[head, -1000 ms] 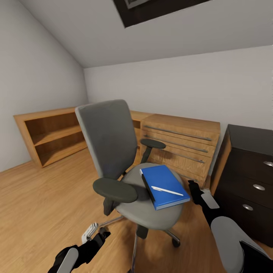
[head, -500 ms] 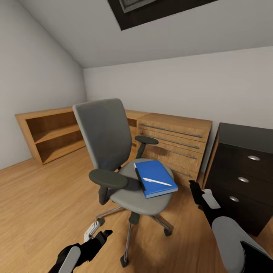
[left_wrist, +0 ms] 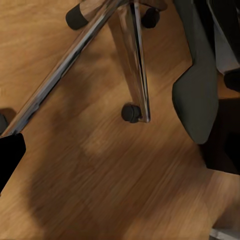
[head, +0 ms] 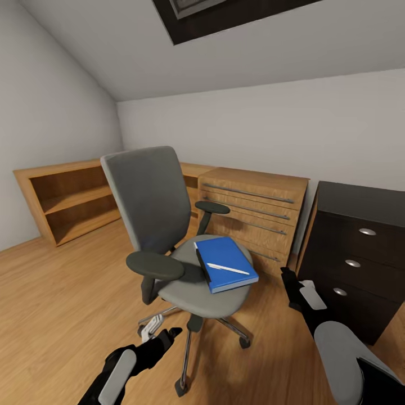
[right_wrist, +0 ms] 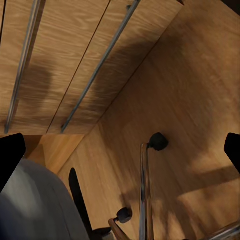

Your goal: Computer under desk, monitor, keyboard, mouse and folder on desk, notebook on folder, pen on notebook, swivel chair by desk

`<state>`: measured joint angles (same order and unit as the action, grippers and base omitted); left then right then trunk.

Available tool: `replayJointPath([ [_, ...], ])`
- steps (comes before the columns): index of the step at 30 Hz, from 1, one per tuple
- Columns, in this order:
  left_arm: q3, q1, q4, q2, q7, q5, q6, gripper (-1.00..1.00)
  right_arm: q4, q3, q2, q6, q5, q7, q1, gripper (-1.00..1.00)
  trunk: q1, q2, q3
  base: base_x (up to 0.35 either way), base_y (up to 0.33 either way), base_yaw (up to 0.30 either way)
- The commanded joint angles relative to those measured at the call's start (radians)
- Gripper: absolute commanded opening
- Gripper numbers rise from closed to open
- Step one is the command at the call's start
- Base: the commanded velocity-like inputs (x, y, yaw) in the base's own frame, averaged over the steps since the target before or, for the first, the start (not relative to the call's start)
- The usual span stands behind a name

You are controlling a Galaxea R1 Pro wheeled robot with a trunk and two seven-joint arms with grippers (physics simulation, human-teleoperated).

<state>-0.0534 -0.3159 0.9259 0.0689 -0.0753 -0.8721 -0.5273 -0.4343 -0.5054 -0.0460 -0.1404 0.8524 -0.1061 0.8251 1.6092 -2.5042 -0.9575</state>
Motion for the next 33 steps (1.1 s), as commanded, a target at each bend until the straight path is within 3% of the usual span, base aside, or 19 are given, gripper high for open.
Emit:
replayJointPath([
  [1,-0.002,-0.001,0.001,0.0,-0.008,-0.009,0.002,1.0,-0.002,-0.003,0.001,-0.005,0.007,-0.005,0.0,1.0,0.0,0.0,-0.001,-0.001,0.0,-0.015],
  [16,-0.002,-0.002,-0.002,0.002,-0.008,-0.002,0.041,1.0,-0.004,-0.001,0.004,-0.008,0.007,-0.005,0.0,1.0,0.0,0.0,-0.001,0.02,0.0,-0.004],
  [22,0.021,-0.002,-0.027,-0.008,-0.005,-0.01,0.074,1.0,-0.006,0.019,0.001,-0.042,-0.027,0.004,-0.019,1.0,0.0,0.0,-0.001,0.0,0.0,0.0],
  [33,0.021,-0.002,-0.027,-0.008,-0.005,-0.01,0.084,1.0,-0.006,0.019,0.001,-0.058,-0.028,0.004,-0.019,1.0,0.0,0.0,-0.001,0.0,0.0,0.0],
])
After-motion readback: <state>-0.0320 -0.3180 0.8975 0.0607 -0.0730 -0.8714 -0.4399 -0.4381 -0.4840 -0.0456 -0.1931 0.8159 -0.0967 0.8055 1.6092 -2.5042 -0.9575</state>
